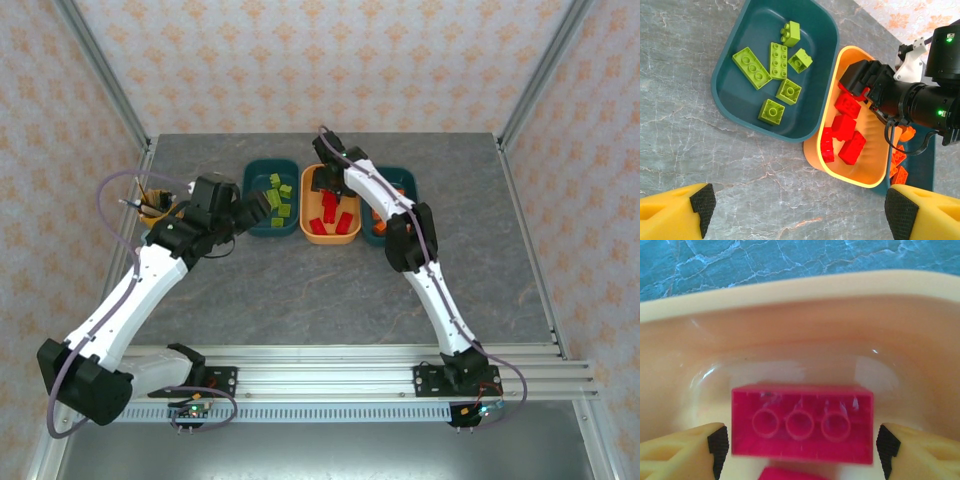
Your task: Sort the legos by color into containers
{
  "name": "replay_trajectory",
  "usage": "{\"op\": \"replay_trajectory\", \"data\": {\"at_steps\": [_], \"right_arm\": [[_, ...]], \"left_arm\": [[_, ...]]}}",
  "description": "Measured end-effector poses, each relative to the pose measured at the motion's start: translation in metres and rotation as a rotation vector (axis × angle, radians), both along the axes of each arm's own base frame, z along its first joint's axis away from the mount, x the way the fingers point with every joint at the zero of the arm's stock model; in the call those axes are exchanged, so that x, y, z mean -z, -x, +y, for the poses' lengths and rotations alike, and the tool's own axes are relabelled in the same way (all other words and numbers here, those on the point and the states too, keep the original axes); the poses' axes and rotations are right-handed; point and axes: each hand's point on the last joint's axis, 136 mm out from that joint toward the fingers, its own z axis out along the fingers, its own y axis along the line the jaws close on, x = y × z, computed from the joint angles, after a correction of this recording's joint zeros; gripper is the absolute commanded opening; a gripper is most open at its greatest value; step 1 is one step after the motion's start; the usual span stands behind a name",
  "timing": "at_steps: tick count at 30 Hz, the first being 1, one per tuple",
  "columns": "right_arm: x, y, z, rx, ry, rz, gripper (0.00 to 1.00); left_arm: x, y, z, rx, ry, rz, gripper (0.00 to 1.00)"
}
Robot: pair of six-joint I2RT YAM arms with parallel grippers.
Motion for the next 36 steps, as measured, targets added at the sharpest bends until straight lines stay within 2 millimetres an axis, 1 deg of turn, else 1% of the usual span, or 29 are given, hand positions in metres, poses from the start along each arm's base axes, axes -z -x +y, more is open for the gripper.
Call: {"op": "replay_trajectory", "data": {"at_steps": [1, 2, 4, 6, 7, 8, 9, 11, 13, 14, 15, 17, 19, 20, 23, 25, 28, 29, 31, 33, 35, 36], "right_arm": [[-0.006, 0.003, -0.001, -0.001, -0.001, -0.001, 0.81], [-0.017, 0.007, -0.002, -0.003, -0.004, -0.006, 0.81], [-0.043, 0.016, -0.006, -0.006, -0.014, -0.026, 0.81], [-0.079, 0.028, -0.011, -0.009, -0.033, -0.066, 0.82], [-0.098, 0.035, -0.015, -0.008, -0.044, -0.093, 0.83], [-0.119, 0.044, -0.02, -0.007, -0.055, -0.124, 0.87], [-0.136, 0.052, -0.024, -0.005, -0.066, -0.152, 1.0], [-0.171, 0.078, -0.037, -0.003, -0.092, -0.221, 0.99], [-0.192, 0.108, -0.053, 0.002, -0.109, -0.283, 0.99], [-0.198, 0.13, -0.063, 0.001, -0.119, -0.312, 0.99], [-0.201, 0.146, -0.073, 0.006, -0.122, -0.328, 0.99], [-0.197, 0.182, -0.098, 0.025, -0.118, -0.348, 0.99], [-0.189, 0.209, -0.124, 0.061, -0.095, -0.355, 0.99], [-0.185, 0.221, -0.138, 0.083, -0.073, -0.356, 0.99], [-0.178, 0.246, -0.173, 0.155, -0.009, -0.36, 1.0], [-0.179, 0.255, -0.198, 0.231, 0.042, -0.375, 1.0], [-0.178, 0.261, -0.242, 0.372, 0.12, -0.417, 1.0], [-0.174, 0.264, -0.258, 0.421, 0.149, -0.43, 1.0], [-0.161, 0.269, -0.284, 0.486, 0.195, -0.458, 1.0], [-0.144, 0.273, -0.301, 0.525, 0.237, -0.472, 1.0], [-0.126, 0.272, -0.312, 0.532, 0.289, -0.471, 1.0], [-0.119, 0.269, -0.315, 0.526, 0.312, -0.472, 1.0]], "left_arm": [[-0.003, 0.003, 0.001, -0.001, 0.003, -0.007, 0.93], [-0.007, 0.006, 0.003, -0.001, 0.006, -0.016, 0.93], [-0.013, 0.015, 0.006, -0.001, 0.011, -0.032, 0.94], [-0.016, 0.025, 0.01, -0.003, 0.013, -0.041, 0.96], [-0.017, 0.03, 0.012, -0.004, 0.012, -0.042, 0.99], [-0.017, 0.035, 0.014, -0.003, 0.009, -0.042, 1.0], [-0.017, 0.04, 0.017, -0.004, 0.006, -0.041, 1.0], [-0.015, 0.052, 0.021, -0.002, -0.001, -0.032, 1.0], [-0.014, 0.063, 0.025, 0.003, -0.008, -0.025, 1.0], [-0.012, 0.069, 0.027, 0.008, -0.014, -0.021, 1.0], [-0.011, 0.074, 0.029, 0.012, -0.021, -0.015, 1.0], [-0.005, 0.085, 0.034, 0.023, -0.046, 0.005, 1.0], [0.003, 0.095, 0.039, 0.038, -0.081, 0.03, 1.0], [0.007, 0.1, 0.042, 0.045, -0.101, 0.044, 1.0], [0.018, 0.108, 0.051, 0.062, -0.175, 0.081, 1.0], [0.023, 0.109, 0.058, 0.058, -0.225, 0.09, 1.0], [0.029, 0.105, 0.078, -0.003, -0.341, 0.093, 1.0], [0.033, 0.104, 0.085, -0.013, -0.387, 0.09, 1.0], [0.043, 0.098, 0.095, -0.018, -0.475, 0.064, 1.0], [0.059, 0.093, 0.104, -0.012, -0.572, 0.031, 1.0], [0.078, 0.09, 0.113, -0.009, -0.663, 0.007, 1.0], [0.086, 0.087, 0.116, -0.011, -0.691, -0.007, 1.0]]}}
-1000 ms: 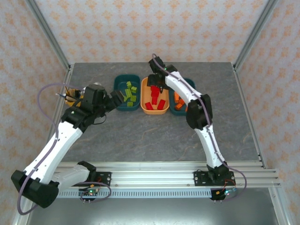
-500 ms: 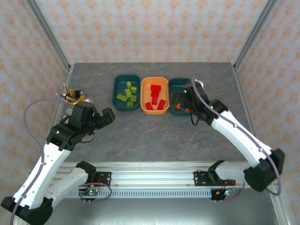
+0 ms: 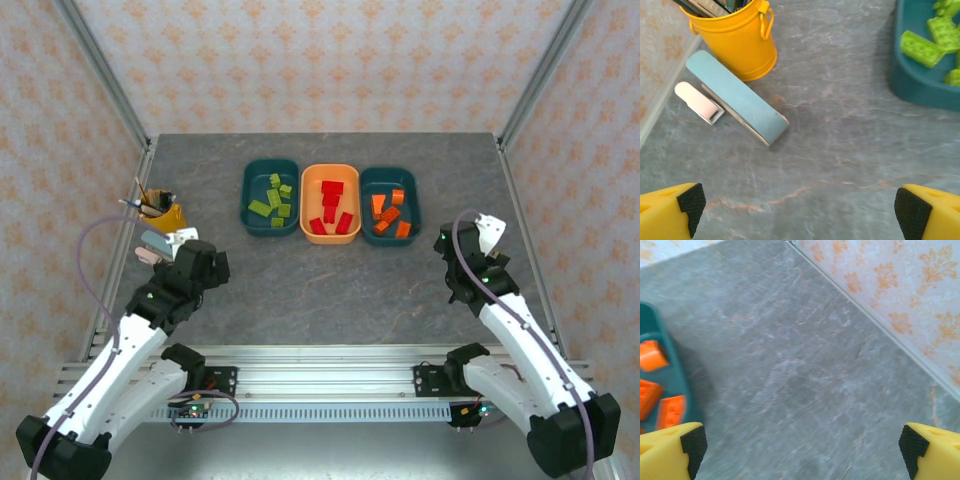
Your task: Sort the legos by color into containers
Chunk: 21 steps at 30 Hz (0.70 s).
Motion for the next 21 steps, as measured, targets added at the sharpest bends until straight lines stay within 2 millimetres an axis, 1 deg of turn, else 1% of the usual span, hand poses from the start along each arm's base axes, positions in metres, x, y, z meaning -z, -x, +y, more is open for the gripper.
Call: {"op": "replay_trajectory", "data": {"at_steps": [3, 6, 8, 10, 12, 15, 17, 19, 21], "right_arm": [[0.026, -0.011, -0.002, -0.034, 0.075, 0.029, 1.0], [0.05, -0.023, -0.007, -0.051, 0.107, 0.045, 1.0], [0.066, -0.029, -0.011, -0.057, 0.11, 0.042, 1.0], [0.08, -0.035, -0.014, -0.062, 0.105, 0.042, 1.0], [0.088, -0.043, -0.014, -0.079, 0.099, 0.041, 1.0], [0.089, -0.064, -0.01, -0.112, 0.071, -0.014, 1.0], [0.091, -0.077, -0.008, -0.138, 0.058, -0.035, 1.0], [0.091, -0.091, -0.007, -0.162, 0.056, -0.051, 1.0], [0.093, -0.103, -0.007, -0.183, 0.037, -0.076, 1.0]], "left_arm": [[0.021, -0.011, 0.011, -0.015, -0.059, -0.049, 1.0], [0.039, -0.023, 0.025, -0.061, -0.083, -0.071, 1.0], [0.046, -0.036, 0.033, -0.096, -0.088, -0.076, 1.0], [0.056, -0.053, 0.037, -0.107, -0.095, -0.073, 1.0], [0.067, -0.068, 0.036, -0.089, -0.099, -0.059, 1.0], [0.081, -0.092, 0.035, -0.059, -0.097, -0.035, 1.0], [0.081, -0.108, 0.036, -0.047, -0.086, -0.055, 1.0], [0.076, -0.127, 0.037, -0.041, -0.068, -0.095, 1.0], [0.071, -0.14, 0.038, -0.034, -0.053, -0.127, 1.0]]}}
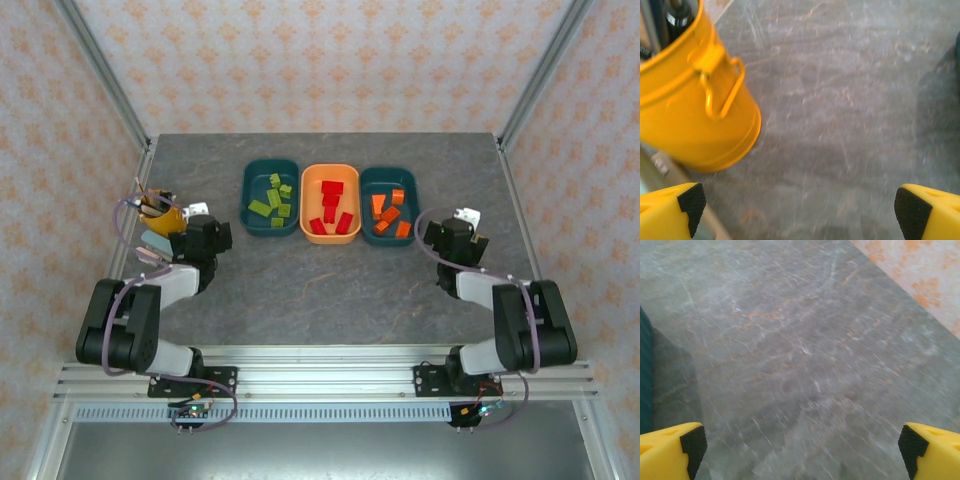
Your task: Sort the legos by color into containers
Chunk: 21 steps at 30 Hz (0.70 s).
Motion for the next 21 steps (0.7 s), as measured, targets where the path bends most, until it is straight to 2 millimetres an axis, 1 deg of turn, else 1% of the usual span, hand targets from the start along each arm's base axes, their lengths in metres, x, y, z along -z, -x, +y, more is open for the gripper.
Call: {"op": "replay_trajectory", "data": {"at_steps": [2, 5, 8, 10, 15, 21], "right_arm": [[0.003, -0.006, -0.004, -0.008, -0.021, -0.031, 1.0], [0.01, -0.005, -0.007, -0.018, -0.039, -0.05, 1.0], [0.007, -0.007, -0.004, -0.034, -0.049, -0.07, 0.99], [0.003, -0.009, -0.003, -0.038, -0.051, -0.087, 0.99], [0.002, -0.009, 0.0, -0.046, -0.05, -0.091, 0.99], [0.002, -0.011, 0.005, -0.059, -0.046, -0.092, 0.99]], "left_arm": [[-0.002, -0.008, -0.002, 0.022, 0.009, -0.025, 1.0], [-0.005, -0.01, -0.008, 0.06, 0.02, -0.091, 1.0], [0.008, -0.002, -0.011, 0.08, 0.026, -0.089, 1.0], [0.01, -0.002, -0.012, 0.092, 0.029, -0.086, 1.0], [0.003, -0.007, -0.014, 0.103, 0.026, -0.119, 1.0], [0.001, -0.007, -0.014, 0.106, 0.021, -0.125, 1.0]]}}
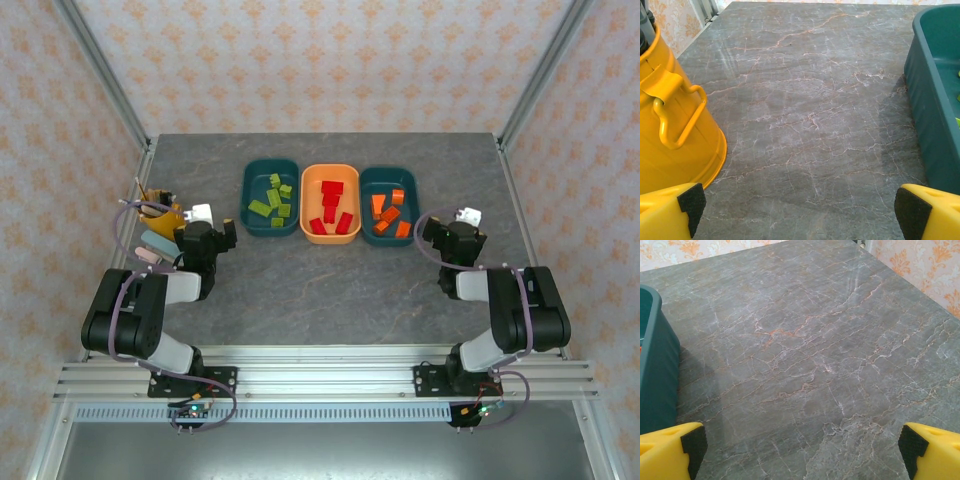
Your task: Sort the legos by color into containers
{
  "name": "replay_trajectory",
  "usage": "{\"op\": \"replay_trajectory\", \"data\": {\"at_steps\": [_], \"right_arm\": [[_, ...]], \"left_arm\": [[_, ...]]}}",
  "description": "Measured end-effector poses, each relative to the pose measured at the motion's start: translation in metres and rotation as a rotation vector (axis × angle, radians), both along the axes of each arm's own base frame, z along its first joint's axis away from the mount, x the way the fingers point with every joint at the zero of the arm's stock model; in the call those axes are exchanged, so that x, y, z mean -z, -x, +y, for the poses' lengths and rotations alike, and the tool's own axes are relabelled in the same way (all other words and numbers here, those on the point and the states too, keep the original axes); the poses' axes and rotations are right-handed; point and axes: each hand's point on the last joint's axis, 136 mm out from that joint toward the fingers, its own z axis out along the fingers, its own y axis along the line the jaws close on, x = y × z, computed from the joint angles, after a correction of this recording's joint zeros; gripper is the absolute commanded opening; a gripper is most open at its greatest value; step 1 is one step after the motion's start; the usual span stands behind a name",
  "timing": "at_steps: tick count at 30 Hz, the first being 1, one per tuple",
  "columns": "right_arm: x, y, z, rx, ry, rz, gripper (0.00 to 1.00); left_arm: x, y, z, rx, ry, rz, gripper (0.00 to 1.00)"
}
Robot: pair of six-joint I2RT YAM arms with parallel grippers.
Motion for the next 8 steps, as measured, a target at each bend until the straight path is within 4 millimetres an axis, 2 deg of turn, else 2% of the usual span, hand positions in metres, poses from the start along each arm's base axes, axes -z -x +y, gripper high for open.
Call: {"op": "replay_trajectory", "data": {"at_steps": [8], "right_arm": [[-0.0002, -0.0028, 0.0027, -0.022, 0.009, 0.004, 0.99]], "left_arm": [[-0.0001, 0.0, 0.0, 0.0, 0.0, 0.0, 1.0]]}}
